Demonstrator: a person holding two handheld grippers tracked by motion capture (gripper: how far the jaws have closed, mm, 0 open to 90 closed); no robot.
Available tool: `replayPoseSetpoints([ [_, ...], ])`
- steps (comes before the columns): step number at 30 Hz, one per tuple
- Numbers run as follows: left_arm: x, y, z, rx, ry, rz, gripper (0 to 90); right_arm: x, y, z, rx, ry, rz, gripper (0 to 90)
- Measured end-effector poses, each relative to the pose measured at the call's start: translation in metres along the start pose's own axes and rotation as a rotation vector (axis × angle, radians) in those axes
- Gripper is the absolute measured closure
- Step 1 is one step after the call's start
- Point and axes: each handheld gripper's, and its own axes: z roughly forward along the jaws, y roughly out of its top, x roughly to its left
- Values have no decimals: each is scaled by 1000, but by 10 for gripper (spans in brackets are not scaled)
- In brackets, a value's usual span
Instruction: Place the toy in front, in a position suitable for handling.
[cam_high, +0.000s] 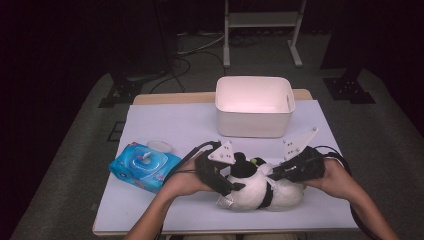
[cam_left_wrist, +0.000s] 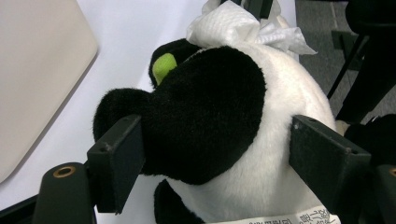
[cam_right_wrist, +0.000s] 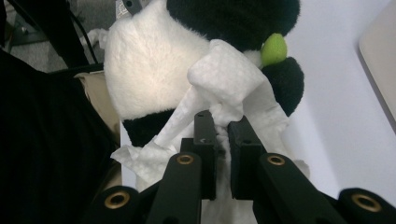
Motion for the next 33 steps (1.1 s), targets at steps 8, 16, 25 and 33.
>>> replayPoseSetpoints([
  [8, -3, 2, 4, 5, -14, 18, 217, -2, 9, 2, -37, 22, -5, 829],
  [16, -1, -2, 3, -8, -22, 11, 215, -5, 19, 4, -47, 37, -14, 827],
  [25, -1, -1, 0, -39, -10, -3, 194, -6, -2, -2, -3, 15, 29, 826],
  [33, -3, 1, -5, -48, -16, -3, 184, -10, -15, -7, -29, 10, 61, 827],
])
